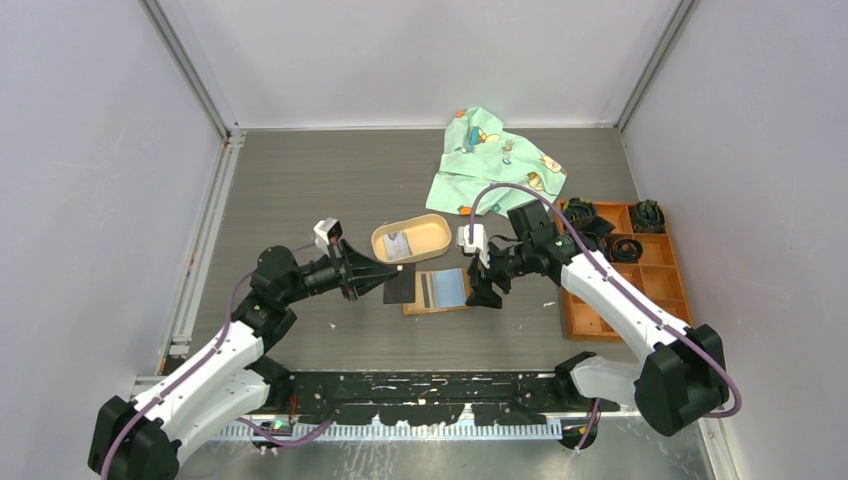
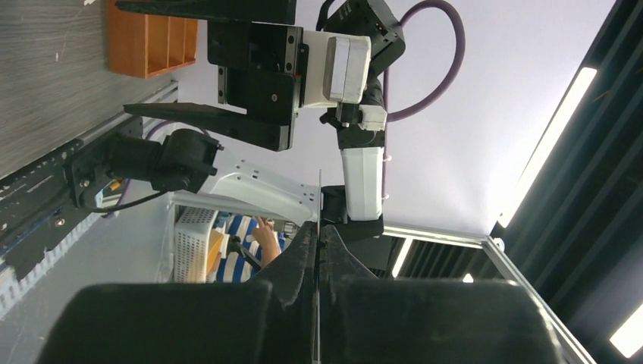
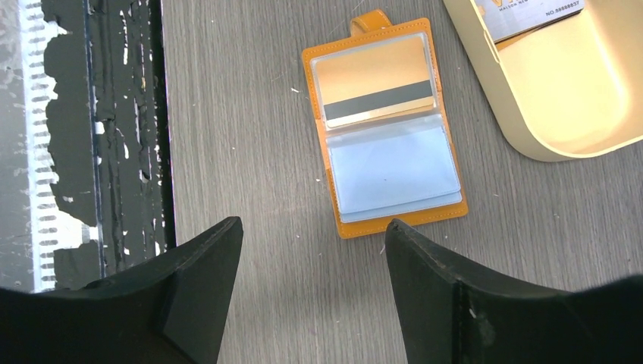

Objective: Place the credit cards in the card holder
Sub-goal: Pick up the credit card from the storage box, then move the card holder to the center of the board.

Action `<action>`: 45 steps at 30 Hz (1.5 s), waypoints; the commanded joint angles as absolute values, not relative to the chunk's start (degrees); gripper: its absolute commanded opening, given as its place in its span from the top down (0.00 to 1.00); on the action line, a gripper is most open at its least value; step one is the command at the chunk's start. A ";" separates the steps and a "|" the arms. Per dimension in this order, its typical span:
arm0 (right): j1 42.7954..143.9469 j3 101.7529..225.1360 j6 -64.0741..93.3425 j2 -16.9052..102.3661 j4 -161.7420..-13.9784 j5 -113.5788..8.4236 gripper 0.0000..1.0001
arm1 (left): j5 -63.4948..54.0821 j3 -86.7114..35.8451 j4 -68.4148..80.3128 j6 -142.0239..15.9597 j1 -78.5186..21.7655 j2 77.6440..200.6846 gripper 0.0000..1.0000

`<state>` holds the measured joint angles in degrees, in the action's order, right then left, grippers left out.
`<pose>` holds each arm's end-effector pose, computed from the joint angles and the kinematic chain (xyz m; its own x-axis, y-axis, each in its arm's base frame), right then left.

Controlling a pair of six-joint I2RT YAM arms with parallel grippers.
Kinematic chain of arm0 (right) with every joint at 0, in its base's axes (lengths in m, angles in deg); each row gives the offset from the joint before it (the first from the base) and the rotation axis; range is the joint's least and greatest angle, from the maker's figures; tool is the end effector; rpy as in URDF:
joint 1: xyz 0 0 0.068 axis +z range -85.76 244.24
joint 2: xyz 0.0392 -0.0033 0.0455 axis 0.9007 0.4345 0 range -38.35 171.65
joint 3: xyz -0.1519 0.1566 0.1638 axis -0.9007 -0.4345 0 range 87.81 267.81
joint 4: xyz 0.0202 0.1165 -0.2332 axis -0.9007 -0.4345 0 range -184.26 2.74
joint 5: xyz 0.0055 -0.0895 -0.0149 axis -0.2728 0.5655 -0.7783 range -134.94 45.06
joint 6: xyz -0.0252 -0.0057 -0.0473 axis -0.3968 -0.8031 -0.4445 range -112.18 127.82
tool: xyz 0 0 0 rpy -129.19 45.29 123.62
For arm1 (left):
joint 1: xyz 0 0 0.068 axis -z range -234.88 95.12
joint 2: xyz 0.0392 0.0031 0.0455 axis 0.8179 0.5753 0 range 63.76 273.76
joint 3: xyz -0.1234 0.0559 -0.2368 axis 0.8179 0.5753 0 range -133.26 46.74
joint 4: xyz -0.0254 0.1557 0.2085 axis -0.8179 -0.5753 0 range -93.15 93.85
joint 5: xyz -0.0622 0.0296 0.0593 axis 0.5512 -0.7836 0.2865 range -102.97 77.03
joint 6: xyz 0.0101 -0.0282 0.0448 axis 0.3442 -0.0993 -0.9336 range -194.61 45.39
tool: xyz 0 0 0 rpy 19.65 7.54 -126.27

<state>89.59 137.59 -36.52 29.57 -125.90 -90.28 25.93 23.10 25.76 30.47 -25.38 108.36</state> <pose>0.1939 0.1198 0.2561 -0.0842 -0.5835 -0.8077 -0.9955 0.0846 0.0426 0.1491 -0.1100 0.2689 -0.9014 -0.3534 0.2500 -0.2279 -0.1037 -0.9682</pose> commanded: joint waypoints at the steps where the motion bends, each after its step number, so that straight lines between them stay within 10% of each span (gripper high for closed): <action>1: 89.42 137.09 -40.23 30.15 -124.59 -91.56 0.25 | 28.74 19.62 26.13 26.73 -25.35 109.92 1.00; 45: 92.59 132.21 -62.22 48.60 -108.05 -69.44 0.20 | -2.75 30.76 51.92 -20.94 -17.35 137.37 1.00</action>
<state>91.66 128.52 -56.25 44.98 -108.50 -71.74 2.89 29.20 43.42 -17.20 -17.64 138.04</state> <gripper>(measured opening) 0.796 0.009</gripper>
